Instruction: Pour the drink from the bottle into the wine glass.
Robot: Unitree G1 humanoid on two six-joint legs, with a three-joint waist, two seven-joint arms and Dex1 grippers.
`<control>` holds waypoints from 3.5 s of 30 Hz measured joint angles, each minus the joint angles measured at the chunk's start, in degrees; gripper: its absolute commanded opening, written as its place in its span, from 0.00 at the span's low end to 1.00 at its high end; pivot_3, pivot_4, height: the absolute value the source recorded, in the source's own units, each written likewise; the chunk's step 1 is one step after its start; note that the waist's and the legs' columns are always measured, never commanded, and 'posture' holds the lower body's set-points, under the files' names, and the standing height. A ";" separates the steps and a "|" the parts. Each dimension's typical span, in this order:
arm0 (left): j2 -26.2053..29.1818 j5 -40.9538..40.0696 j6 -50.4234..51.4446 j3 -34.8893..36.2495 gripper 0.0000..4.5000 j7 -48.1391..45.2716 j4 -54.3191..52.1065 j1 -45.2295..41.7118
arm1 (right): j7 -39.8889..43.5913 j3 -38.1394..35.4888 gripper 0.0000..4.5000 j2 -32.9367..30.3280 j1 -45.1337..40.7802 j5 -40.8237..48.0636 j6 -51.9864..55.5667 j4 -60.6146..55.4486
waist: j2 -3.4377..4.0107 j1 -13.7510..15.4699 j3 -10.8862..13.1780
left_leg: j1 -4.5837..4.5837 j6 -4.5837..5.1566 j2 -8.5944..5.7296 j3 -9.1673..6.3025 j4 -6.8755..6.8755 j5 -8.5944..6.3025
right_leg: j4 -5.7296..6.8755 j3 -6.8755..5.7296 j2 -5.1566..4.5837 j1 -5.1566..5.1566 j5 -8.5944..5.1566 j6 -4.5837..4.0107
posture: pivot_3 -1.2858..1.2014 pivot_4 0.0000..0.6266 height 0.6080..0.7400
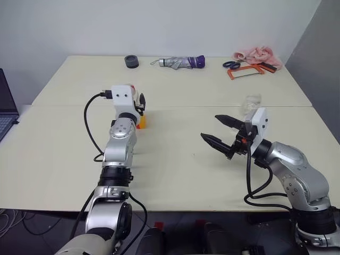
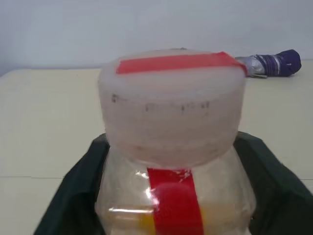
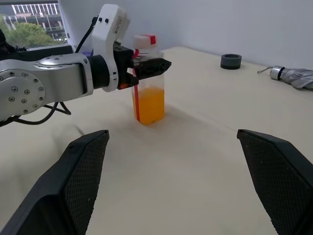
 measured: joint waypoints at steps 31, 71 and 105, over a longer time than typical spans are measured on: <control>0.78 -12.46 -3.65 -7.94 0.44 -39.68 -2.79 3.44 | -5.24 -2.76 1.00 -1.36 6.43 -2.65 -1.47 -8.07 | -0.01 -0.03 0.01 | -0.04 -0.02 -0.05 0.01 0.02 0.02 | -0.01 0.02 0.02 0.00 0.00 0.00 | 0.52 0.24 1.00; -4.41 -12.37 -17.32 -16.98 0.43 -75.80 15.22 -7.73 | -16.25 -1.38 0.42 -0.46 -3.25 6.59 14.76 -12.99 | -0.02 -0.19 0.02 | -0.08 0.34 -0.06 0.00 0.04 -0.18 | -0.01 -0.05 0.09 -0.03 0.00 0.00 | 0.52 0.24 1.00; -2.14 -13.89 -11.34 -17.77 0.42 -78.61 9.71 -7.34 | -30.75 2.21 1.00 6.67 -1.79 1.10 17.65 -26.10 | 0.02 -0.31 0.00 | -1.51 0.37 -0.25 -0.59 0.98 -0.15 | 0.55 0.00 0.17 -1.00 0.02 0.04 | 0.52 0.24 1.00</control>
